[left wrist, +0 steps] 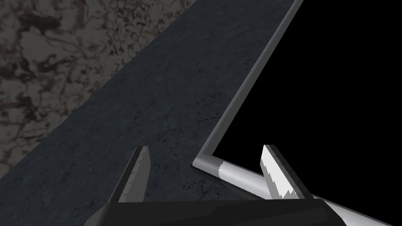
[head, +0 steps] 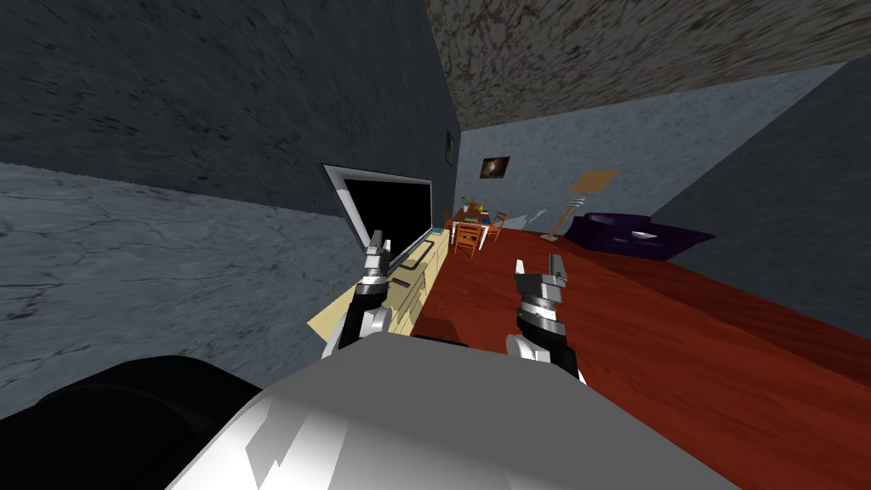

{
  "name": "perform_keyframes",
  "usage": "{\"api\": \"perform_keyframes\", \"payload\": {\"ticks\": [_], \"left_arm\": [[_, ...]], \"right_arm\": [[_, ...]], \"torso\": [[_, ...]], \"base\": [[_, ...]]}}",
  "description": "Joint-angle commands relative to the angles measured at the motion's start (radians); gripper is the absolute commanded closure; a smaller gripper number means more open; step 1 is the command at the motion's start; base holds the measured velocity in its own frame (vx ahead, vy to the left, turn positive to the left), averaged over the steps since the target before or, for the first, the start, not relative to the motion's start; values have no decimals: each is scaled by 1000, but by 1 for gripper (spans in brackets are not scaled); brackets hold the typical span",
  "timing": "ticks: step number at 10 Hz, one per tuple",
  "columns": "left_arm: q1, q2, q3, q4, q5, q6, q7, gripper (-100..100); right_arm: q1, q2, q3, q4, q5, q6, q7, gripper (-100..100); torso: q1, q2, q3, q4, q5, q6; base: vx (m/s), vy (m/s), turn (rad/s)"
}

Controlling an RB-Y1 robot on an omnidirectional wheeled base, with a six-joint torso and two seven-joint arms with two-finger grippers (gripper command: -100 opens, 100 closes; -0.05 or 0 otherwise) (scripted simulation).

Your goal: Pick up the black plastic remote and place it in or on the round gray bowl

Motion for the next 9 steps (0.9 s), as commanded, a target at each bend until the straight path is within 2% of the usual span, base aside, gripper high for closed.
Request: {"api": "perform_keyframes", "payload": {"ticks": [1, 5, 9], "left_arm": [[-6, 44, 3, 8, 3, 8, 0, -100], [-42, 151, 20, 56, 21, 57, 1, -100], [-101, 201, 48, 138, 55, 147, -2, -100]], "right_arm": [[0, 0, 0, 0, 0, 0, 0, 0], [0, 0, 0, 0, 0, 0, 0, 0], [0, 0, 0, 0, 0, 0, 0, 0]], "torso": [[0, 0, 0, 0, 0, 0], [-1, 0, 0, 0, 0, 0], [-1, 0, 0, 0, 0, 0]], "base": [[0, 0, 0], [-2, -15, 22], [-4, -26, 33]]}}
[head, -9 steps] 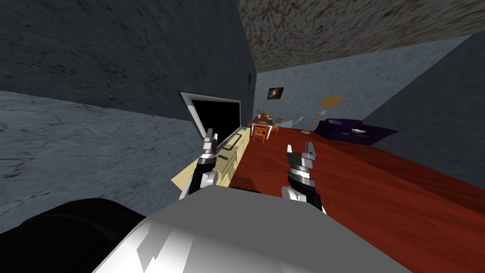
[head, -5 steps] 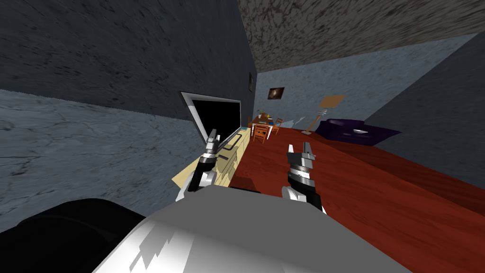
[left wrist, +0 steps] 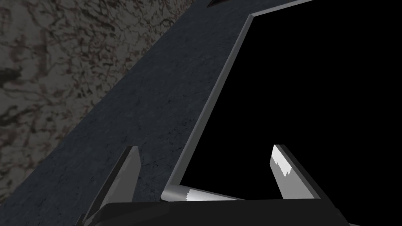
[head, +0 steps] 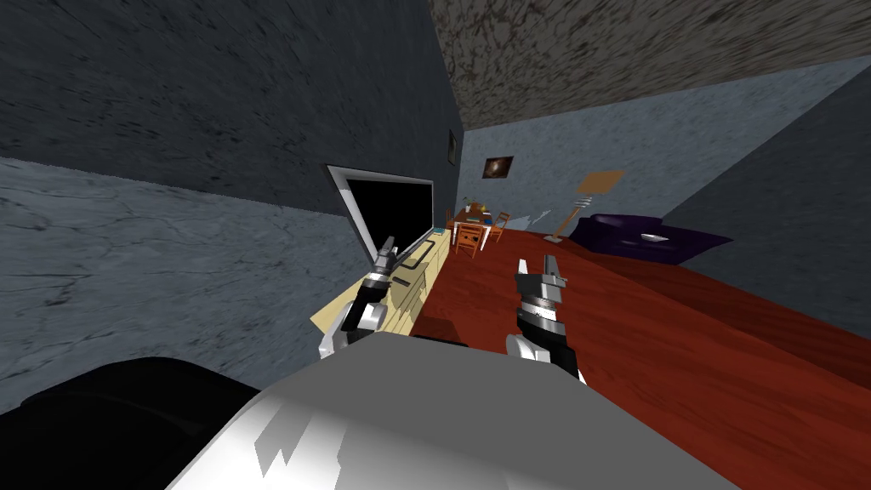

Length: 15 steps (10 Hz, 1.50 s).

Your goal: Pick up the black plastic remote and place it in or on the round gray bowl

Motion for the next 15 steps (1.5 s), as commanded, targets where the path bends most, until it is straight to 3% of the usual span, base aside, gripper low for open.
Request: {"api": "perform_keyframes", "payload": {"ticks": [1, 7, 8, 10, 15], "left_arm": [[-14, 5, 4, 5, 5, 31, -1, -100], [-109, 20, 47, 146, 66, 190, -19, -100], [-109, 20, 47, 146, 66, 201, -19, -100], [-148, 23, 64, 209, 95, 267, -33, -100], [-187, 28, 79, 289, 128, 382, -51, -100]], "right_arm": [[0, 0, 0, 0, 0, 0, 0, 0], [0, 0, 0, 0, 0, 0, 0, 0], [0, 0, 0, 0, 0, 0, 0, 0], [0, 0, 0, 0, 0, 0, 0, 0], [0, 0, 0, 0, 0, 0, 0, 0]], "torso": [[0, 0, 0, 0, 0, 0], [0, -1, 0, 0, 0, 0], [0, -1, -1, 0, 0, 0], [1, -1, -1, 0, 0, 0], [1, -2, -1, 0, 0, 0]], "base": [[2, -18, 9], [11, -18, 21], [16, -12, 5], [22, -10, 10], [22, -9, 1]]}}
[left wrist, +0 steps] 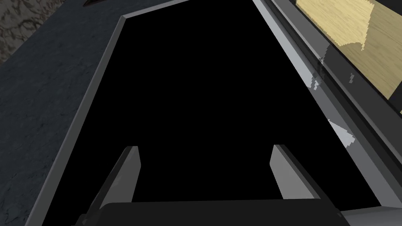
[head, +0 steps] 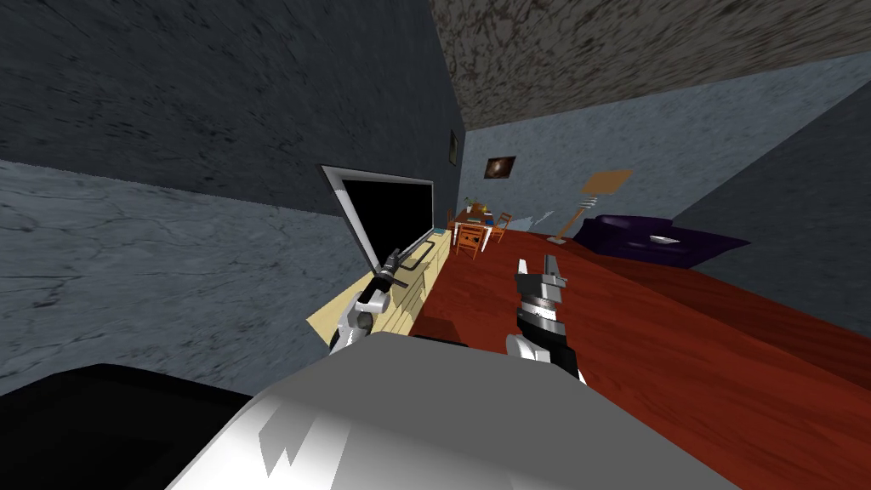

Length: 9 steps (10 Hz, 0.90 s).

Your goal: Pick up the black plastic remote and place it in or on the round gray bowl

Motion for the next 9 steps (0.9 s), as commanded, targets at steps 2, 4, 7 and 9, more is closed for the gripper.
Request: {"api": "perform_keyframes", "payload": {"ticks": [2, 4, 7, 9], "left_arm": [[-26, -2, 7, 45, 16, 68, -15, -100], [-44, 2, 14, 86, 33, 118, -27, -100], [-79, 13, 27, 161, 70, 212, -54, -100], [-97, 21, 32, 204, 88, 273, -69, -100]], "right_arm": [[0, 0, 0, 0, 0, 0, 0, 0], [0, 0, 0, 0, 0, 0, 0, 0], [0, 0, 0, 0, 0, 0, 0, 0], [0, 0, 0, 0, 0, 0, 0, 0]], "torso": [[0, 0, 0, 0, 0, 0], [0, -1, 0, 0, 0, 0], [0, 0, 0, 0, 0, 0], [1, 0, 0, 0, 0, 0]], "base": [[25, -3, -5], [30, -2, -7], [31, 1, -13], [33, 5, -20]]}}
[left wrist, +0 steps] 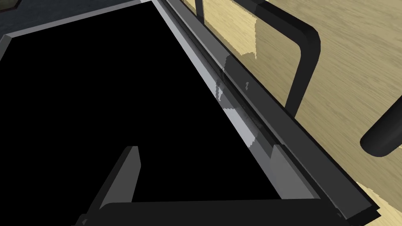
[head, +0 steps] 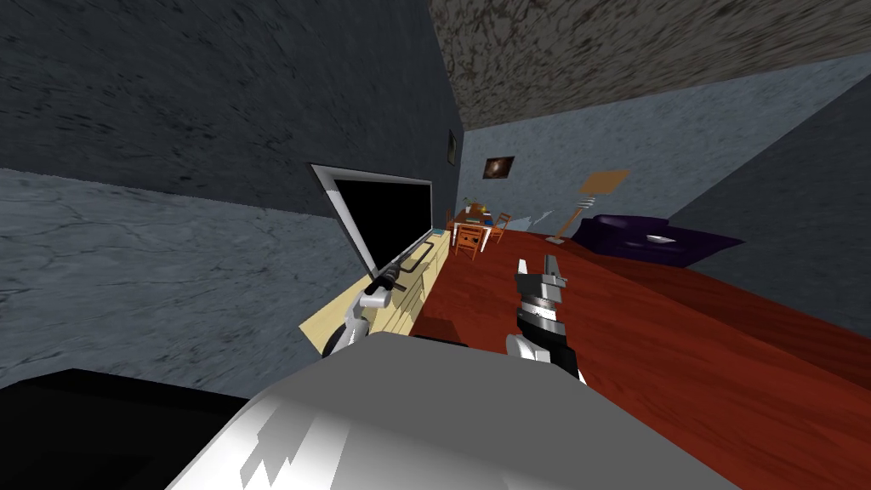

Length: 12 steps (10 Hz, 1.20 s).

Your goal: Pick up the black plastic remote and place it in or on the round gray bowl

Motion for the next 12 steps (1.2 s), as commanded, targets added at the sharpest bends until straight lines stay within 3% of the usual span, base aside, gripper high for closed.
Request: {"api": "perform_keyframes", "payload": {"ticks": [1, 6, 8, 9, 12], "left_arm": [[-12, 6, 3, 39, 11, 34, -8, -100], [-61, 36, 18, 164, 67, 182, -58, -100], [-61, 36, 18, 164, 67, 212, -58, -100], [-76, 48, 22, 204, 86, 255, -76, -100], [-90, 61, 26, 244, 104, 330, -95, -100]], "right_arm": [[0, 0, 0, 0, 0, 0, 0, 0], [0, 0, 0, 0, 0, 0, 0, 0], [0, 0, 0, 0, 0, 0, 0, 0], [0, 0, 0, 0, 0, 0, 0, 0], [0, 0, 0, 0, 0, 0, 0, 0]], "torso": [[0, 0, 0, 0, 0, 0], [0, -1, 0, 0, 0, 0], [0, 0, 0, 0, 0, 0], [0, 1, 0, 0, 0, 0], [0, -1, -1, 0, 0, 0]], "base": [[38, 1, -10], [45, 5, -26], [31, 3, -9], [38, 7, -47], [49, 12, -28]]}}
